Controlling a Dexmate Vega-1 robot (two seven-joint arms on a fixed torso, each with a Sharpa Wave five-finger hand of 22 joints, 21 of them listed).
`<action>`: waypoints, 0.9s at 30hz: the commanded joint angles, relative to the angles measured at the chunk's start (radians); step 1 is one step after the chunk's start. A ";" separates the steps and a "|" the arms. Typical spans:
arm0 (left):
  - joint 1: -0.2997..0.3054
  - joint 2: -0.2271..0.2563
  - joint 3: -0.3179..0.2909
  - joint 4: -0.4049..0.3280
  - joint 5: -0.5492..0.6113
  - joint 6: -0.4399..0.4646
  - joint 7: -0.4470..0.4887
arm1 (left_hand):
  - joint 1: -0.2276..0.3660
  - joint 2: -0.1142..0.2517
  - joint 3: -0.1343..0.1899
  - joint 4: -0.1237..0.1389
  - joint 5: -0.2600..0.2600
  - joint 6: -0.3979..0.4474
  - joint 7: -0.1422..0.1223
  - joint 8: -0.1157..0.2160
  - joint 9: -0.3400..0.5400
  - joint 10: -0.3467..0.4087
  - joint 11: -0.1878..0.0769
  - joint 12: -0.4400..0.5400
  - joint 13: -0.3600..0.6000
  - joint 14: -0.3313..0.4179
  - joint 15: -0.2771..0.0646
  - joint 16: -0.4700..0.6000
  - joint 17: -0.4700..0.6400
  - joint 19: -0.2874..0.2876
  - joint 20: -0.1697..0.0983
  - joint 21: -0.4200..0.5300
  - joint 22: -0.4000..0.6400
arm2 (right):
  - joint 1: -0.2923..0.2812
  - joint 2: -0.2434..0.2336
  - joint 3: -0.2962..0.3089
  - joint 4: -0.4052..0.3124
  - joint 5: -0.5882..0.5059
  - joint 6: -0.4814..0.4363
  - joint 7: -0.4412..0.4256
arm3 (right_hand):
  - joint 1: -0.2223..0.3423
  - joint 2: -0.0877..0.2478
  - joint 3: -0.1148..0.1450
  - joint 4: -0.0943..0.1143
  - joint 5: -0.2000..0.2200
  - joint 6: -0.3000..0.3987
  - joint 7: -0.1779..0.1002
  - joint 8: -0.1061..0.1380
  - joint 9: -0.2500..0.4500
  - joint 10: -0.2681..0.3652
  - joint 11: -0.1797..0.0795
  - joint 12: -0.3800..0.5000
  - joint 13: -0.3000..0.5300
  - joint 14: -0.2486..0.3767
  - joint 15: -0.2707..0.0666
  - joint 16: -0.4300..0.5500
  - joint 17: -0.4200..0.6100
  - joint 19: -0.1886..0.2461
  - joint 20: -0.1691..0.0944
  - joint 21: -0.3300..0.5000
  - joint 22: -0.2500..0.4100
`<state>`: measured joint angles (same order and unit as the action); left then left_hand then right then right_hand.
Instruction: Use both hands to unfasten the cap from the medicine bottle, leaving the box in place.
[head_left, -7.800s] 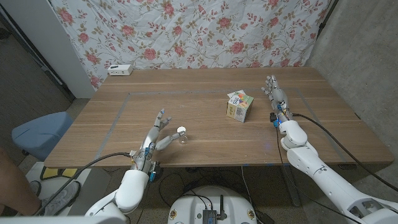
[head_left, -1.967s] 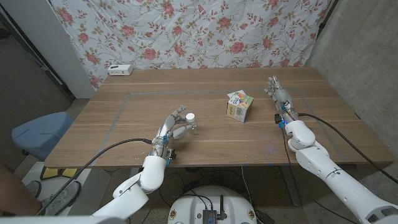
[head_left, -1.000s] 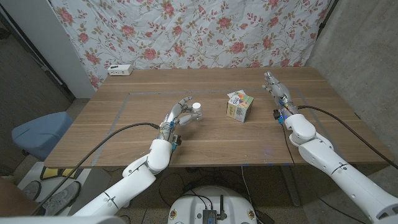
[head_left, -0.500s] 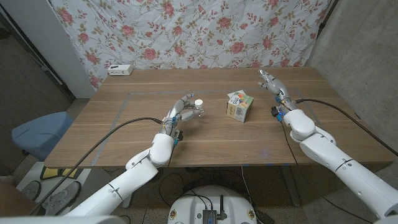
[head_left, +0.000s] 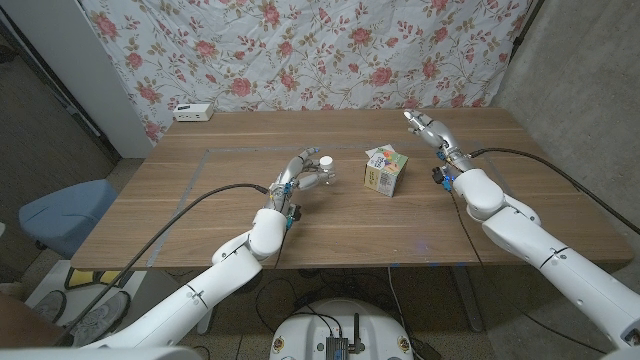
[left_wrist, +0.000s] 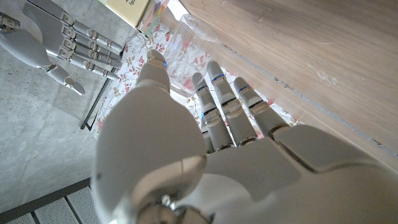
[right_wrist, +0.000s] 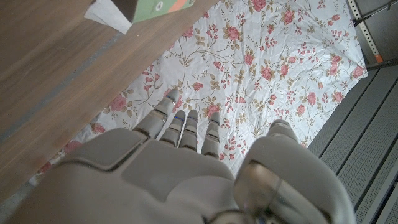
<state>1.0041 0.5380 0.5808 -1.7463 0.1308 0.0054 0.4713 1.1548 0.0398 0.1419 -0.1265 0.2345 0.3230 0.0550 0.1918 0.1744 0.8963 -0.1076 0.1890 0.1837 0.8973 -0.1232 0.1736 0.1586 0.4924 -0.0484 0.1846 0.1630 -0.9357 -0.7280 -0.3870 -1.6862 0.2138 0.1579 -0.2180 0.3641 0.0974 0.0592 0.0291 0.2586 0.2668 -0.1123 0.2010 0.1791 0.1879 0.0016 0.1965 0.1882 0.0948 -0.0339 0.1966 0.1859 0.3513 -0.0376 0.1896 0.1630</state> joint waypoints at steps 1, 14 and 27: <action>-0.036 -0.023 0.025 0.036 0.005 0.003 0.005 | 0.001 0.007 0.006 0.006 -0.004 0.005 -0.005 -0.002 0.003 0.042 -0.029 0.009 0.003 0.012 -0.091 -0.001 0.002 -0.007 -0.017 0.000 0.003 | 0.032 -0.040 -0.022 -0.046 -0.073 -0.060 0.034 | 0.018 -0.008 0.000 -0.015 -0.003 0.021 0.000 0.005 0.004 0.004 0.000 0.002 0.003 0.011 0.003 0.005 0.004 0.003 -0.006 0.000 0.004; -0.063 -0.021 0.038 0.054 0.008 0.008 -0.010 | -0.003 0.013 0.009 0.008 -0.006 0.006 -0.001 -0.002 0.004 0.042 -0.029 0.007 0.003 0.016 -0.090 -0.001 0.002 -0.019 -0.036 -0.003 0.002 | 0.068 -0.084 -0.048 -0.093 -0.121 -0.100 0.103 | 0.072 -0.022 0.008 -0.076 -0.029 0.033 -0.032 -0.007 0.011 -0.024 0.030 -0.004 0.005 0.000 0.121 0.001 0.008 -0.008 0.075 0.000 0.007; -0.098 -0.023 0.051 0.089 0.005 -0.020 -0.035 | -0.005 0.014 0.011 0.008 -0.007 0.005 -0.003 -0.004 0.004 0.042 -0.029 0.006 0.004 0.014 -0.090 -0.003 0.001 -0.027 -0.044 -0.004 0.002 | 0.113 -0.123 -0.080 -0.158 -0.166 -0.165 0.192 | 0.125 -0.033 0.025 -0.121 -0.047 0.024 -0.007 -0.008 0.011 -0.072 0.050 -0.014 0.005 -0.040 0.157 -0.011 0.006 -0.042 0.115 -0.009 0.007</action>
<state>0.9400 0.5185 0.6183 -1.6912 0.1376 0.0069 0.4544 1.1466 0.0445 0.1457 -0.1225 0.2265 0.3230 0.0552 0.1918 0.1744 0.9017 -0.1022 0.1918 0.1840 0.9045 -0.1266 0.1736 0.1587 0.4709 -0.0484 0.1809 0.1631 -0.8586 -0.8179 -0.4409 -1.7893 0.0984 0.0627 -0.1097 0.4743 0.0653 0.0818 -0.0778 0.2167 0.2892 -0.1282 0.1947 0.1887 0.1278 0.0535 0.1847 0.1882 0.0676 0.1184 0.1916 0.1906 0.3156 0.0695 0.1844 0.1655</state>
